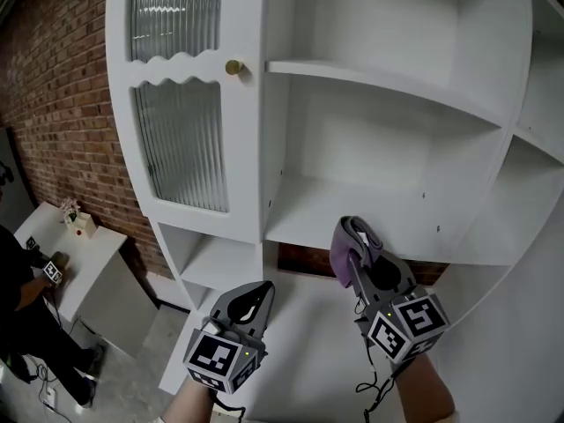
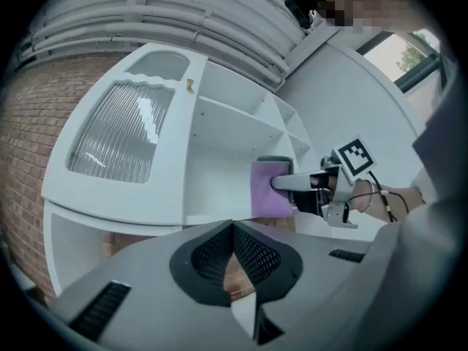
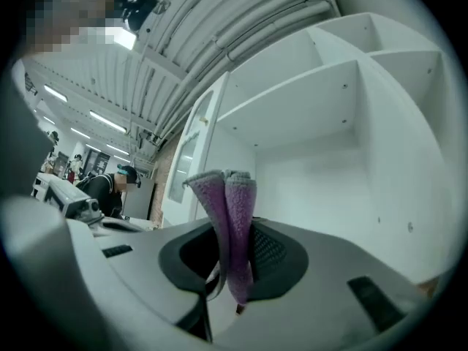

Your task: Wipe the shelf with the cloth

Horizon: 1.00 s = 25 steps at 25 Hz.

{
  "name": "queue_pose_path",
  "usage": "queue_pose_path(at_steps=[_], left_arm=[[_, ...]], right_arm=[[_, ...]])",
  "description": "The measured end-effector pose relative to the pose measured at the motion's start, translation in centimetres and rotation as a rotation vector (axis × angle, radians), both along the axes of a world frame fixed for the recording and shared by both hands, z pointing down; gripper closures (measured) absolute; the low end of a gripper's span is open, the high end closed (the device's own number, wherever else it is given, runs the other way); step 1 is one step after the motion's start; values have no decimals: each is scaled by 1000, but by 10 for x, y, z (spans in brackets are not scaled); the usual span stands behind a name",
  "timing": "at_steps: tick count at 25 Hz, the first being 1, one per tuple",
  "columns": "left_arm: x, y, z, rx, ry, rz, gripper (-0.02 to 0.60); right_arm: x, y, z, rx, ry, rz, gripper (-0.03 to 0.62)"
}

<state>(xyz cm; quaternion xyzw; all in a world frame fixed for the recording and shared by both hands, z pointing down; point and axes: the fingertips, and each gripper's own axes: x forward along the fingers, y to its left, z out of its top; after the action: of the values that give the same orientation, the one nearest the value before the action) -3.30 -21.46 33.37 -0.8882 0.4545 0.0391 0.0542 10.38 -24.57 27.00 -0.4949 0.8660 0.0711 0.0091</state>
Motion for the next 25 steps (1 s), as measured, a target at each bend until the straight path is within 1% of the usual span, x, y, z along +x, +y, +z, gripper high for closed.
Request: queue_pose_path(at_steps=[3, 5, 9, 11, 13, 16, 18, 21, 23, 25], left_arm=[[-8, -14, -17, 31, -4, -4, 569], [-16, -23, -22, 29, 3, -3, 569], [-24, -41, -35, 51, -19, 5, 569], [-27, -49, -41, 61, -10, 17, 569], [-30, -57, -43, 51, 18, 34, 569], [-32, -62, -38, 16, 50, 70, 569], [-33, -63, -35, 6, 46, 81, 569], [-36, -69, -34, 21, 36, 76, 569], [-37, -70, -36, 11, 27, 72, 569], [-36, -71, -38, 23, 36, 71, 569]], right_arm=[[-15, -37, -42, 5, -57, -17, 513], [-23, -64, -66, 6, -92, -14, 513], [-32, -125, -100, 18, -125, 38, 513], [-34, -153, -112, 32, -110, 82, 513], [-40, -176, -124, 59, -71, 118, 513], [-58, -200, -145, 113, 8, 126, 513], [-71, -216, -157, 132, 40, 116, 513], [-83, -239, -173, 141, 41, 129, 513], [-89, -252, -180, 149, 43, 143, 513], [-94, -262, -184, 161, 50, 150, 513]])
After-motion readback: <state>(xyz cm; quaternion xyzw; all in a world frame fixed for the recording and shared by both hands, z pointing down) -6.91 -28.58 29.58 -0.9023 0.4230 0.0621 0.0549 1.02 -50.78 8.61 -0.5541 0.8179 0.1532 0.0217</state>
